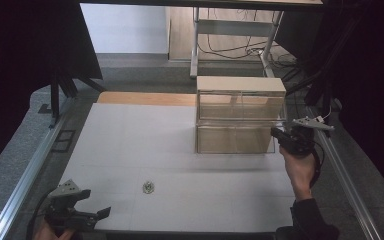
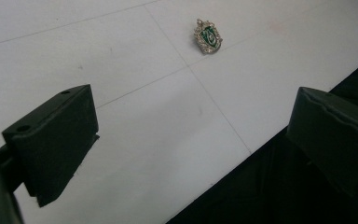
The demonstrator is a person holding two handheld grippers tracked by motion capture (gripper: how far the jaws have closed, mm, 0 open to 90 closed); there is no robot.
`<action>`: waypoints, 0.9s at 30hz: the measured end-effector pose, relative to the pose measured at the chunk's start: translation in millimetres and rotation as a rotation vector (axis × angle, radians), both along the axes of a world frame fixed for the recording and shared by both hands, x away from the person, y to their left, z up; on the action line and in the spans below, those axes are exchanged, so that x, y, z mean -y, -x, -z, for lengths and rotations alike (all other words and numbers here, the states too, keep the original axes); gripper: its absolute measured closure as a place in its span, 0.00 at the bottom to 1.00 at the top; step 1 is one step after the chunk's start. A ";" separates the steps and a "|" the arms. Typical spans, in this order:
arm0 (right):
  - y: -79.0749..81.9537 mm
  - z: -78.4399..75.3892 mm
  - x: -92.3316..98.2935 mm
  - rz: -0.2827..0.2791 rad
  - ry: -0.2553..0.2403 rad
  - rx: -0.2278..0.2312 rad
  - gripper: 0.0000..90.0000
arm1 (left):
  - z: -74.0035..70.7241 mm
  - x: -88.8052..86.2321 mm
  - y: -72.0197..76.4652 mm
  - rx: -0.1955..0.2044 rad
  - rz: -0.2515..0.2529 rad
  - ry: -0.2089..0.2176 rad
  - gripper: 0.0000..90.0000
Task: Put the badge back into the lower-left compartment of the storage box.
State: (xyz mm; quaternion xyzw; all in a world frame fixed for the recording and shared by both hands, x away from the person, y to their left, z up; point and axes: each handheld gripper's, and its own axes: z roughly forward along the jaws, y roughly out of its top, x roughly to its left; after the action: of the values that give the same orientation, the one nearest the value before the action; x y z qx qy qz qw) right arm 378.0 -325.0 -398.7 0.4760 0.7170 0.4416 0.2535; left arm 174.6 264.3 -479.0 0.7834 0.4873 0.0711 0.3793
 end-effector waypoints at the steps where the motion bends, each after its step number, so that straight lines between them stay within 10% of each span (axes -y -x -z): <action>1: 0.7 0.0 -0.3 -0.007 0.007 0.006 1.00 | 0.0 0.5 -0.1 -0.001 0.003 -0.001 0.01; 10: 2.1 -0.3 -0.1 -0.018 0.022 0.016 1.00 | -1.9 6.5 -3.7 0.061 0.054 0.002 0.02; 27: 0.1 0.5 -0.1 -0.022 0.011 0.009 1.00 | -0.1 20.2 -17.9 0.057 0.078 0.013 0.00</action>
State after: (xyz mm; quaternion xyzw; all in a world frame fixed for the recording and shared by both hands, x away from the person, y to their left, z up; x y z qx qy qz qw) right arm 377.9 -324.9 -399.2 0.4647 0.7235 0.4427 0.2543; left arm 192.6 244.1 -478.9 0.7971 0.4457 0.0754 0.4004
